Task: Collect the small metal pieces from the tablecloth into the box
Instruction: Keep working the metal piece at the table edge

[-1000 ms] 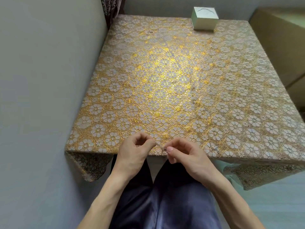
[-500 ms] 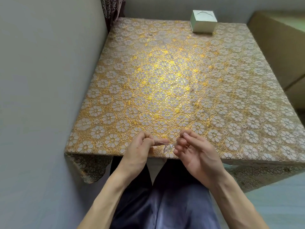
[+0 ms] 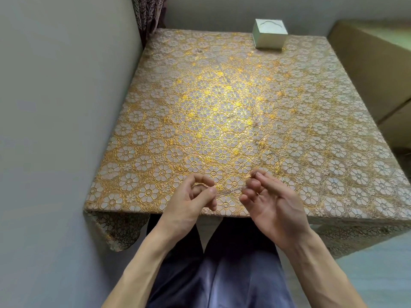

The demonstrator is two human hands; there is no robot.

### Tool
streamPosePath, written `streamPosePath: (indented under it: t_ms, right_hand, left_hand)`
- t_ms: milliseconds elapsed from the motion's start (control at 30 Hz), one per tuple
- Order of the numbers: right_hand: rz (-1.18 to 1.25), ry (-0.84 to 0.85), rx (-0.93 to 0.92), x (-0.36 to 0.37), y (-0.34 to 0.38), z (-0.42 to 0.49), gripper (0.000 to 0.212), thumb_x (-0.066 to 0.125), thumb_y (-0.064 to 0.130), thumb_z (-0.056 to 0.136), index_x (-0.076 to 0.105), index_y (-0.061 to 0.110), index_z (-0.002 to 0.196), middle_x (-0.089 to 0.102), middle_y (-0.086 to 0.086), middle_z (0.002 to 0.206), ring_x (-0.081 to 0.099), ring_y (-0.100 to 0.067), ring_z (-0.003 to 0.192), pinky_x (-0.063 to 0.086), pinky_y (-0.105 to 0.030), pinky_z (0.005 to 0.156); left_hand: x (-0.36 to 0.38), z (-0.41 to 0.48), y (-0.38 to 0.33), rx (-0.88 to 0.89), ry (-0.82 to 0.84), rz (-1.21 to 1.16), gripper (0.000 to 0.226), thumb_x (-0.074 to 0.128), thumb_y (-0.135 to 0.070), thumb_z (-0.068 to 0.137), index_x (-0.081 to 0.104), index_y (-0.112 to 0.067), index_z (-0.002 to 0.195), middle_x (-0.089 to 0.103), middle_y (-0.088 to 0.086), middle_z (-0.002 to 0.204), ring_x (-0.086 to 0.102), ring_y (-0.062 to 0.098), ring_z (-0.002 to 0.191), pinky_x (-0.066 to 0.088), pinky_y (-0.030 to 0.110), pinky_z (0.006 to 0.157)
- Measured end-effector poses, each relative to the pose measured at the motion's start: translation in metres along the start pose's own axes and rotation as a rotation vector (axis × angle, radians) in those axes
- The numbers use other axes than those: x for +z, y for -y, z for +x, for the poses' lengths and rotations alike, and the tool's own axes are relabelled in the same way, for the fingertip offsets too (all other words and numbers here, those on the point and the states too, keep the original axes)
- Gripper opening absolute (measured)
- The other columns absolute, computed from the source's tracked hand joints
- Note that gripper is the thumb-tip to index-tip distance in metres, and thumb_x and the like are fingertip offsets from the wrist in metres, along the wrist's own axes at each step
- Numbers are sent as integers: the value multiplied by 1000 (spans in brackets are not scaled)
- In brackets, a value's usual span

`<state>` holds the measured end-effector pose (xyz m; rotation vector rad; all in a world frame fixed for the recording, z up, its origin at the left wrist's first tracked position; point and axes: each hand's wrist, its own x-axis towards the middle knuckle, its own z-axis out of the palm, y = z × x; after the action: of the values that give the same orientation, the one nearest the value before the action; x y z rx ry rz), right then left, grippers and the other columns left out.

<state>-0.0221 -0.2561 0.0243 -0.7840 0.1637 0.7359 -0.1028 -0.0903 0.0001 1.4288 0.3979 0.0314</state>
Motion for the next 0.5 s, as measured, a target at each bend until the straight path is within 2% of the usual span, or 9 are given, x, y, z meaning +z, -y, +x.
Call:
streamPosePath:
  t_ms: [100, 200, 367, 500]
  right_hand:
    - [19, -12, 23, 1, -1, 2, 13, 62, 16, 81, 56, 12, 92, 50, 2, 69, 51, -11, 59, 50, -21, 57]
    - [23, -40, 47, 1, -3, 6, 6, 56, 16, 87, 56, 14, 93, 50, 3, 70, 50, -10, 59, 49, -20, 57]
    - [-115, -89, 41, 2, -4, 13, 6, 59, 15, 85, 61, 12, 91, 53, 1, 71, 50, -11, 61, 46, -23, 60]
    - [-256, -131, 38, 1, -3, 25, 3, 58, 7, 92, 61, 8, 94, 56, -1, 71, 49, -12, 60, 48, -21, 58]
  left_hand:
    - [-4, -2, -3, 2, -5, -7, 9, 60, -8, 97, 58, -9, 106, 66, -1, 66, 60, 8, 63, 51, 20, 65]
    - [-7, -2, -6, 5, -21, -1, 10, 61, -10, 97, 59, -10, 106, 66, 1, 67, 53, 5, 55, 44, 16, 56]
    - [-15, 0, -8, 13, -42, 72, 12, 63, -14, 96, 61, -11, 108, 69, 1, 73, 56, 1, 58, 44, 16, 58]
    - [-23, 3, -6, 12, -43, 218, 11, 68, -18, 95, 64, -19, 105, 74, 1, 82, 67, 7, 75, 52, 23, 64]
